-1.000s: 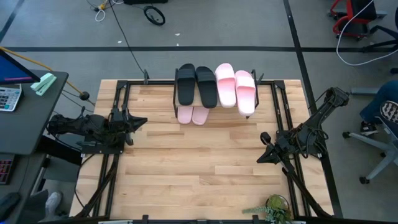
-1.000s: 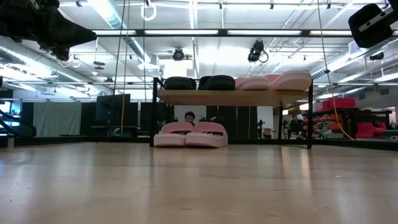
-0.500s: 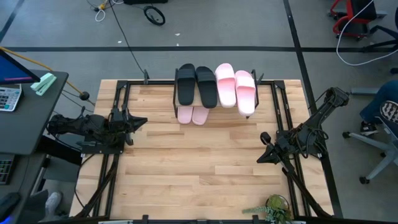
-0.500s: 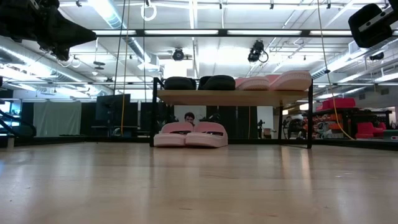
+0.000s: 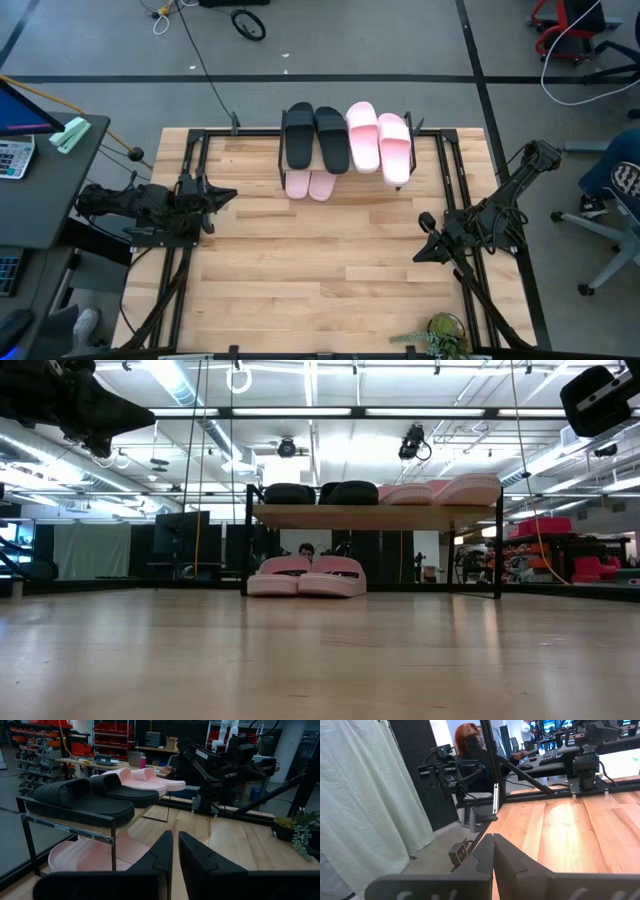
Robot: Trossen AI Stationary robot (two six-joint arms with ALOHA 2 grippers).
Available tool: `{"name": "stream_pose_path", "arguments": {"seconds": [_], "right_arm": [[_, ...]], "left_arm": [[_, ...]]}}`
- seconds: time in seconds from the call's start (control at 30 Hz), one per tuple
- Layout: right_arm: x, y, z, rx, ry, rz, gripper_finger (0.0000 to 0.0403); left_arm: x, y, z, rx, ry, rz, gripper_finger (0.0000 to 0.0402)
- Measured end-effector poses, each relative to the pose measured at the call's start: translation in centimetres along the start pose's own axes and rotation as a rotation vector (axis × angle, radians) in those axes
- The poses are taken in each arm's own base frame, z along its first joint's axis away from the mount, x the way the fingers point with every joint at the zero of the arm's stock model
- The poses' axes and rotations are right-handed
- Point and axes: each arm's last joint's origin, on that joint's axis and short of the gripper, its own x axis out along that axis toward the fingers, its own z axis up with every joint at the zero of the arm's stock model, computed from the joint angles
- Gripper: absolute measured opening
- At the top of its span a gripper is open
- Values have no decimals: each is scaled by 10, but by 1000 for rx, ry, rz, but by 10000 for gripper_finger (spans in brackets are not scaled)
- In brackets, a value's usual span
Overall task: Pick and place slides into the shelf
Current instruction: Return to Home Position
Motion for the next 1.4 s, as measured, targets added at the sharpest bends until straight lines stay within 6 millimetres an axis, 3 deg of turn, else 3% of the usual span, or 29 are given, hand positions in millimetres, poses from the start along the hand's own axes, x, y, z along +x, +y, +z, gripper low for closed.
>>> {"name": "stream_pose_path", "arguments": {"seconds": [0.37, 1.4], "right_arm": [[0, 0, 0, 0, 0, 0, 9], [0, 0, 0, 0, 0, 0, 9]], "left_arm": [[0, 0, 0, 0, 0, 0, 23], [0, 0, 0, 0, 0, 0, 35]]}}
